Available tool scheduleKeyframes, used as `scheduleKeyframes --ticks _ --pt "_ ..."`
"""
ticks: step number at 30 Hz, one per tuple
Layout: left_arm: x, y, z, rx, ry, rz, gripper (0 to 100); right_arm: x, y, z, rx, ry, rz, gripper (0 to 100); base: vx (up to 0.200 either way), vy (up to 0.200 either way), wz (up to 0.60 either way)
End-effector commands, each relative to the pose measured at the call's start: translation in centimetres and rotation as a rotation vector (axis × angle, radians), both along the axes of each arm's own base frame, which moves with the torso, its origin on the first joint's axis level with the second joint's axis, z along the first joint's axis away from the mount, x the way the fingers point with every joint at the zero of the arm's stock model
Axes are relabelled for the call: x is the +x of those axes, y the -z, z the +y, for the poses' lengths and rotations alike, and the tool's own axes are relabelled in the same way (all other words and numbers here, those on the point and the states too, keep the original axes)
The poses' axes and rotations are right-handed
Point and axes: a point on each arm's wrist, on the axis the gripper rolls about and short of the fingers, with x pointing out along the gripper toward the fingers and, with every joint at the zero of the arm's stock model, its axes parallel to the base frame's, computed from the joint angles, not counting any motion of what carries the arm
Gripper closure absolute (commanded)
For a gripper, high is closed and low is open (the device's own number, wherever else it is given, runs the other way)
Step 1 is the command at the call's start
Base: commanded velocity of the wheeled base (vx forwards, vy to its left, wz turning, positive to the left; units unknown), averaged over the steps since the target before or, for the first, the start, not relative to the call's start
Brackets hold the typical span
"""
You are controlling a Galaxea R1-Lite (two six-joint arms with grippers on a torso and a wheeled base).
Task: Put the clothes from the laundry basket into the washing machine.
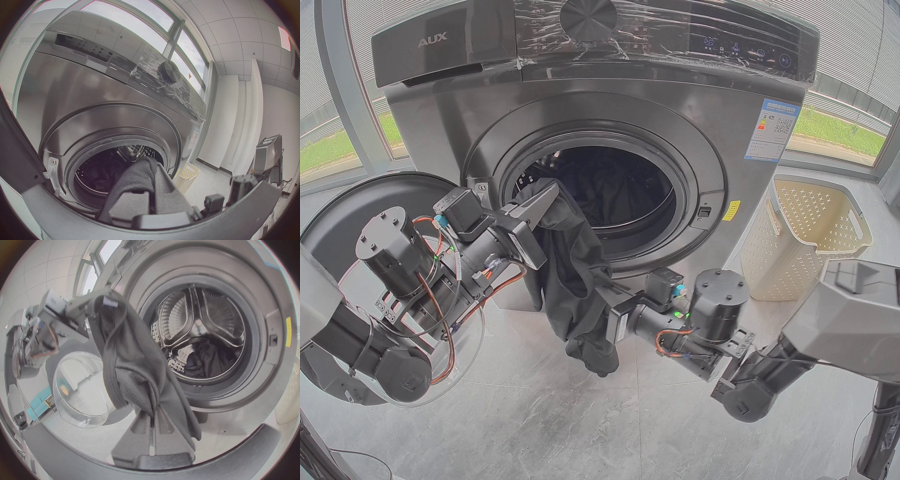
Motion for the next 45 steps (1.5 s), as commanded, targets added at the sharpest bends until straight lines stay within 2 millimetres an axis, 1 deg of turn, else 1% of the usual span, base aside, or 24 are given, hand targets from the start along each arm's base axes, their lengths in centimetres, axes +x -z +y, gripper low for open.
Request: scheduleKeyframes --ticks 1,4,6,7,10,17,18,19,20,21,22,24,25,29,37,45 --pt "0.2 0.3 0.2 0.006 -0.008 0.010 100 -1.7 -4.4 -3.7 0.043 0.036 -0.050 100 0.000 0.000 0.00" --pt "0.2 0.3 0.2 0.004 -0.009 0.011 100 -1.7 -4.9 -5.1 0.045 0.067 -0.055 100 0.000 0.000 0.00" --pt "0.2 0.3 0.2 0.004 -0.009 0.011 100 -1.7 -4.9 -5.2 0.046 0.069 -0.056 100 0.000 0.000 0.00" --pt "0.2 0.2 0.4 0.002 -0.013 0.007 100 -1.2 -4.8 -6.0 0.048 0.095 -0.060 100 0.000 0.000 0.00" --pt "0.1 0.1 0.5 0.001 -0.016 0.004 100 -0.6 -4.9 -6.7 0.051 0.116 -0.066 100 0.000 0.000 0.00" --pt "0.0 0.0 0.4 0.000 -0.010 0.003 100 -0.6 -4.5 -6.4 0.050 0.091 -0.060 100 0.000 0.000 0.00" --pt "-0.1 0.0 0.3 -0.001 -0.006 0.001 100 -0.3 -3.9 -6.0 0.045 0.088 -0.055 100 0.000 0.000 0.00" --pt "-0.1 0.0 0.3 -0.001 -0.004 0.001 100 -0.3 -3.8 -6.0 0.043 0.088 -0.053 100 0.000 0.000 0.00" --pt "-0.1 -0.1 0.3 -0.002 -0.004 -0.001 100 0.2 -3.0 -5.6 0.029 0.090 -0.040 100 0.000 0.000 0.00" --pt "-0.1 -0.1 0.3 -0.003 -0.004 -0.003 100 0.4 -2.6 -5.4 0.024 0.092 -0.034 100 0.000 0.000 0.00" --pt "-0.3 -0.3 0.3 -0.006 -0.003 -0.008 100 0.7 -2.1 -5.3 0.018 0.093 -0.027 0 0.000 0.000 0.00" --pt "-0.3 -0.5 0.4 -0.007 -0.005 -0.013 100 0.9 -1.9 -5.3 0.015 0.096 -0.024 0 0.000 0.000 0.00" --pt "-0.6 -0.7 0.4 -0.010 -0.003 -0.018 100 1.5 -1.5 -5.1 0.012 0.102 -0.020 0 0.000 0.000 0.00" --pt "-0.6 -0.8 0.4 -0.013 -0.002 -0.022 100 2.1 -0.9 -4.9 0.009 0.110 -0.016 0 0.000 0.000 0.00" --pt "-0.5 -0.8 0.4 -0.013 -0.002 -0.022 100 1.9 0.8 -4.3 -0.022 0.096 0.020 0 0.000 0.000 0.00" --pt "-0.5 -0.9 0.5 -0.014 -0.005 -0.025 100 0.9 2.0 -3.3 -0.041 0.059 0.041 0 0.000 0.000 0.00"
